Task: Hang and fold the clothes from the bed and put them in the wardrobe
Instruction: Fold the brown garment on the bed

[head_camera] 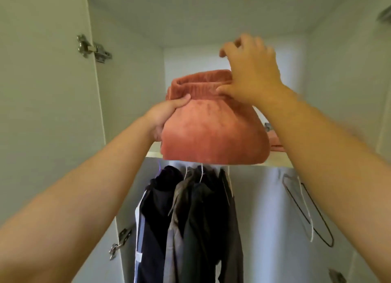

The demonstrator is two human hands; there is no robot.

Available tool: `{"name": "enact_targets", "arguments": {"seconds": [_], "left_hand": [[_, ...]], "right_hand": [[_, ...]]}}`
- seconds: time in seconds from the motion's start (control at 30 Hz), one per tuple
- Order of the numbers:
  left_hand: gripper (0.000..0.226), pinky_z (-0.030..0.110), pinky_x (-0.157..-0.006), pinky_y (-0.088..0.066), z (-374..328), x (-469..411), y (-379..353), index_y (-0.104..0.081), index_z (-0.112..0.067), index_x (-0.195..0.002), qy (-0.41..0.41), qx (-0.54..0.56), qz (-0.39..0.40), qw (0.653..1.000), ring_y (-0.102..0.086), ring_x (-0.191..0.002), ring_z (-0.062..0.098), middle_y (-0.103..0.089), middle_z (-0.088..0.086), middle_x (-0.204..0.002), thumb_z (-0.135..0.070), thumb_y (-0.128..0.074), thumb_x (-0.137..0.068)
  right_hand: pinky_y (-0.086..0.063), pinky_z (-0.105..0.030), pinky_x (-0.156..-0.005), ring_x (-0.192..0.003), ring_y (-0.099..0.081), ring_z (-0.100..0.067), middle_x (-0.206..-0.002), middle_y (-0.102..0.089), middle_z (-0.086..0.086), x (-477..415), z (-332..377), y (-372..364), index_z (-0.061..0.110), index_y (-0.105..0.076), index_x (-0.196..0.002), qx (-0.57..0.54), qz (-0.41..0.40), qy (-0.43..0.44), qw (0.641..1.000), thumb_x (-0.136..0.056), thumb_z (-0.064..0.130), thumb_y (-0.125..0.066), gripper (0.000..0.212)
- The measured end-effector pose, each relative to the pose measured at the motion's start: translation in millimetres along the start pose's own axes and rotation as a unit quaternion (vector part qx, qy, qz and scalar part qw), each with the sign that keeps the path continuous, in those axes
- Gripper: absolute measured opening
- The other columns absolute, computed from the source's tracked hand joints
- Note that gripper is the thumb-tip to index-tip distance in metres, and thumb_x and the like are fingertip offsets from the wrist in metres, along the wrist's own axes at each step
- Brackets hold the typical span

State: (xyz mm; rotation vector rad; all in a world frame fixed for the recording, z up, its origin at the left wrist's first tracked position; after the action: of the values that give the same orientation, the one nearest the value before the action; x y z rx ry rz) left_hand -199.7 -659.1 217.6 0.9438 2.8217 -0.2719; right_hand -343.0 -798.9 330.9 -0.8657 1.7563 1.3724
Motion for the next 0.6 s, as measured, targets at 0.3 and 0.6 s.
{"name": "enact_targets", "arguments": {"seconds": [0.3,0.6], "left_hand": [[0.064,0.033,-0.077,-0.044,13.1,-106.8,3.7,-0.06,-0.008,-0.124,-0.011,-0.579,-0.192,0.793,-0.061,-0.094,0.028,-0.068,0.01,-0.117,-0.06,-0.066,-0.088],[0.086,0.043,-0.109,-0.042,60.5,-110.9,-28.6,-0.03,-0.051,-0.152,-0.07,-0.691,0.023,0.719,-0.045,-0.137,0.02,-0.044,-0.016,-0.152,-0.043,-0.071,-0.077]], "right_hand": [[-0.043,-0.028,-0.094,-0.116,-0.058,-0.025,-0.144,-0.053,-0.009,48.3,-42.8,-184.8,0.008,-0.046,-0.147,-0.136,0.369,-0.074,0.916,-0.104,0.047,-0.04,0.058],[-0.043,-0.046,-0.108,-0.124,-0.054,-0.038,-0.141,-0.057,-0.015,22.6,-46.1,-247.8,0.016,-0.06,-0.137,-0.065,0.389,-0.086,0.915,-0.104,0.046,-0.034,0.051]]}}
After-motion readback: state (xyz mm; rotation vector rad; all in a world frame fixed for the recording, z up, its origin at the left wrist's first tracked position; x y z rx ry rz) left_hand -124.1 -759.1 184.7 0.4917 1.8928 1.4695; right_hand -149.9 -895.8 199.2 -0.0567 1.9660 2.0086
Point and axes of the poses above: each hand's wrist, its own x-axis away from the middle knuckle, its own y-axis out of the back of the hand, z = x × y, the point moved 7 cm from there along -x, towards the middle knuckle
